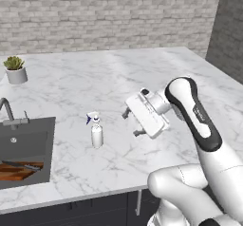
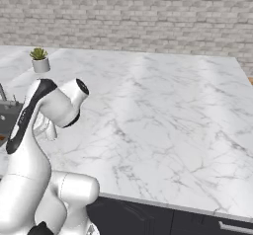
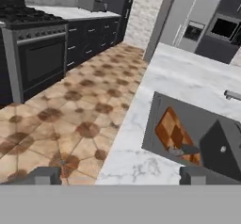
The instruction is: Move the cutting board and knife to the sink. Then move spray from the cabinet to the counter.
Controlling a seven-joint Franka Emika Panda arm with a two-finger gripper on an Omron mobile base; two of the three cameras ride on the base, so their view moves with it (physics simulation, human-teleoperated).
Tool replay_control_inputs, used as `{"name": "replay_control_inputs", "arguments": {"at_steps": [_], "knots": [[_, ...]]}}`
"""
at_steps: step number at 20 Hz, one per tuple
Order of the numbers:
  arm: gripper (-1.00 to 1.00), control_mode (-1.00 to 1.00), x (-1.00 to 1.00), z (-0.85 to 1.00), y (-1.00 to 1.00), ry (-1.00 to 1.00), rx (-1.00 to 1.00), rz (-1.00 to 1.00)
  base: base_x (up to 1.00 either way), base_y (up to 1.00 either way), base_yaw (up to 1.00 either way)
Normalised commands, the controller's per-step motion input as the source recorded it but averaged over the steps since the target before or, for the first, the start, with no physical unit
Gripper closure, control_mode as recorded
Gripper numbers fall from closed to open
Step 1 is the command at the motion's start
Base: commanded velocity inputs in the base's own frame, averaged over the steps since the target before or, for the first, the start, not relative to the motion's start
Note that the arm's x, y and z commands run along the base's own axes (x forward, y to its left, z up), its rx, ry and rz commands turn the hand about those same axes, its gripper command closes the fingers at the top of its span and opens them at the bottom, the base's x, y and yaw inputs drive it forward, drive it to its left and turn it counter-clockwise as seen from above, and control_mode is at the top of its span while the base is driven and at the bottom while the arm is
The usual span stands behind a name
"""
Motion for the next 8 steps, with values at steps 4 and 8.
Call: {"name": "replay_control_inputs", "arguments": {"at_steps": [4,8], "knots": [[-1.00,-1.00,-1.00,0.89,0.01,-0.36,-0.54,0.15,0.00,0.00,0.00],[-1.00,-1.00,-1.00,0.08,-0.03,-0.81,-0.39,0.09,0.00,0.00,0.00]]}}
